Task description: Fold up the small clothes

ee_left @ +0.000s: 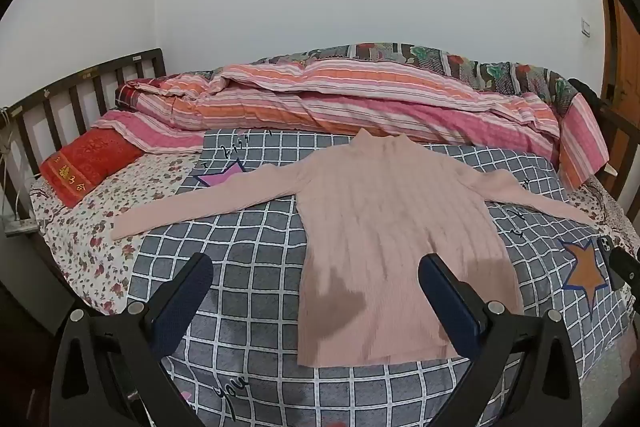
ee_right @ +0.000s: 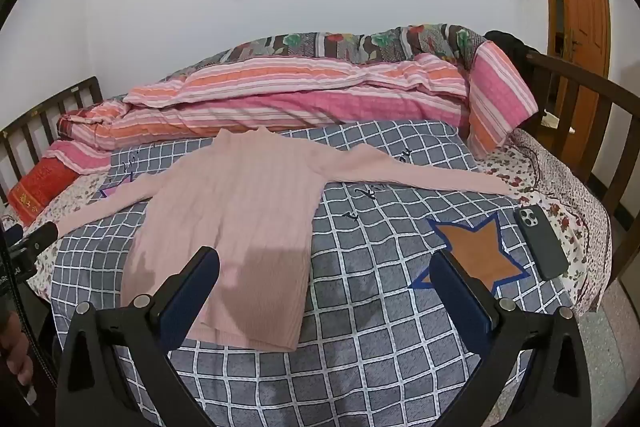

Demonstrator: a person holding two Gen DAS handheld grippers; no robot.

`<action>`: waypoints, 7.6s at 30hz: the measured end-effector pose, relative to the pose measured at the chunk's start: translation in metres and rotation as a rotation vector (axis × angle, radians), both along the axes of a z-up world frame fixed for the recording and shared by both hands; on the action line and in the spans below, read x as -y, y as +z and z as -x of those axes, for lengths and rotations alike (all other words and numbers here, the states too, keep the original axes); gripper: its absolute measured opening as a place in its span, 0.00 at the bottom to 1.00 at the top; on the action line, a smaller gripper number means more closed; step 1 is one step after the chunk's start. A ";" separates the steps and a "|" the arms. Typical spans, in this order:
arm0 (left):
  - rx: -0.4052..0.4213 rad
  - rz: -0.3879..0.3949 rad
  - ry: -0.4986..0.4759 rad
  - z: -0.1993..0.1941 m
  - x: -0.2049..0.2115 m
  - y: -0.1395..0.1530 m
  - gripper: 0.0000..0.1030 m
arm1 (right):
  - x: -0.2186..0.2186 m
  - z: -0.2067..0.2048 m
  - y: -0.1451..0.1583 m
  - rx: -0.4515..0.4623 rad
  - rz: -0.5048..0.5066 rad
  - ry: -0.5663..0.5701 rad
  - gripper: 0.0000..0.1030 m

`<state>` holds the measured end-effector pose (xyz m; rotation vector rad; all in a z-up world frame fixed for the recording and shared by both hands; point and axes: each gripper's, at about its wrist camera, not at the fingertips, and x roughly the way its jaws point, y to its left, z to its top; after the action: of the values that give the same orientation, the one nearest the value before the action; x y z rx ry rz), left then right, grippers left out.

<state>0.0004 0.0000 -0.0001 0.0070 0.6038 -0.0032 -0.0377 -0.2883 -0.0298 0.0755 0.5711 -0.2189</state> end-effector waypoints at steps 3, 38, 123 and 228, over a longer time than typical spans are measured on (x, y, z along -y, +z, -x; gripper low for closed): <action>0.000 0.000 0.006 0.000 0.000 0.000 1.00 | -0.002 0.000 0.001 0.004 0.004 0.002 1.00; 0.021 0.004 -0.003 0.003 0.000 0.011 1.00 | -0.007 0.002 0.010 0.010 0.010 0.006 1.00; -0.249 0.277 0.204 -0.185 -0.151 -0.121 0.86 | -0.010 -0.150 -0.057 -0.098 -0.002 0.114 0.93; -0.143 0.129 0.035 -0.287 -0.035 -0.138 0.67 | 0.010 -0.287 -0.095 -0.113 -0.136 0.251 0.58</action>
<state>0.2871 0.0349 -0.1382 -0.1297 0.7461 -0.0084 0.2493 -0.2985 -0.1245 0.1230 0.7013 0.0607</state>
